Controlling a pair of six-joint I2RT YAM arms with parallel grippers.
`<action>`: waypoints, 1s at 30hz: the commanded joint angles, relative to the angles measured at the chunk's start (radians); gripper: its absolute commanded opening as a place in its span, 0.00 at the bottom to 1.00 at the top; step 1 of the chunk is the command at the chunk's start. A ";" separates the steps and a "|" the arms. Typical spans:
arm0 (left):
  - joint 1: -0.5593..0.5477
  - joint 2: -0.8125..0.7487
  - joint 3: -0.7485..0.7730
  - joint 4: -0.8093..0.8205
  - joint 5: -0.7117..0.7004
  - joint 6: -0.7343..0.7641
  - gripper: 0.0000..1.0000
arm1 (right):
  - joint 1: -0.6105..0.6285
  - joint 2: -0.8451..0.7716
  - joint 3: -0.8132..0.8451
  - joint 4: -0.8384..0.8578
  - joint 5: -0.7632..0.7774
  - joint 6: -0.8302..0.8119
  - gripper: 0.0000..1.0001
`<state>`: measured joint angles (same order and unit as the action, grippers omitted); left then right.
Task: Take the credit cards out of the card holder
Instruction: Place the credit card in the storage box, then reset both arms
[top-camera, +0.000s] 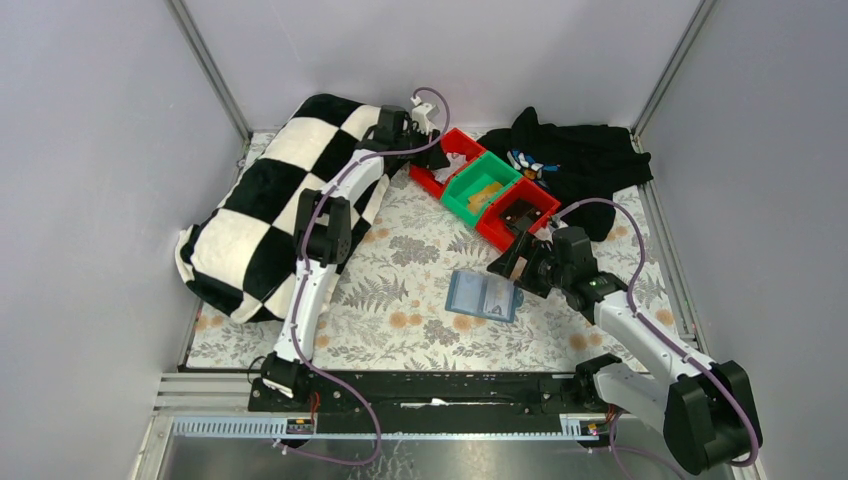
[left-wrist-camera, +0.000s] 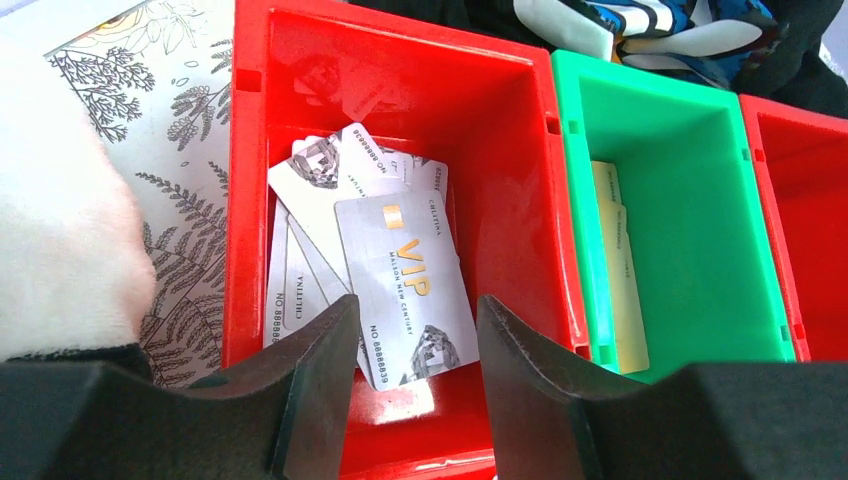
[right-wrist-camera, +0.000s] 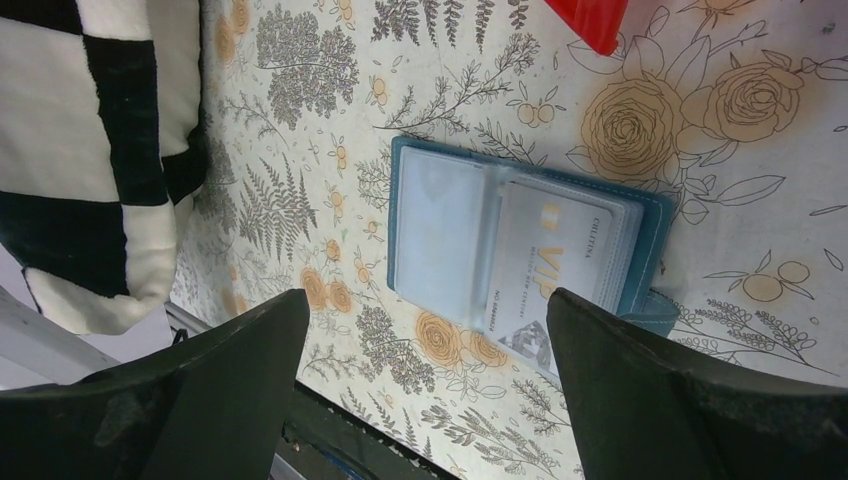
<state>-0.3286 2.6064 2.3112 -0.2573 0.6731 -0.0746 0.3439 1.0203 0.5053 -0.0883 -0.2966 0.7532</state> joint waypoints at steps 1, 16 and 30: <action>-0.012 -0.131 0.026 0.063 -0.043 -0.016 0.53 | 0.000 -0.037 0.043 -0.031 0.034 -0.022 0.97; -0.133 -0.934 -0.679 -0.127 -0.730 -0.201 0.63 | 0.000 -0.047 0.434 -0.413 0.382 -0.334 1.00; -0.155 -1.769 -1.449 -0.277 -0.892 -0.451 0.72 | 0.001 -0.167 0.395 -0.360 0.587 -0.281 1.00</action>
<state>-0.4793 1.0962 0.9737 -0.5812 -0.1646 -0.4839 0.3439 0.8959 0.9390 -0.4866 0.2054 0.4568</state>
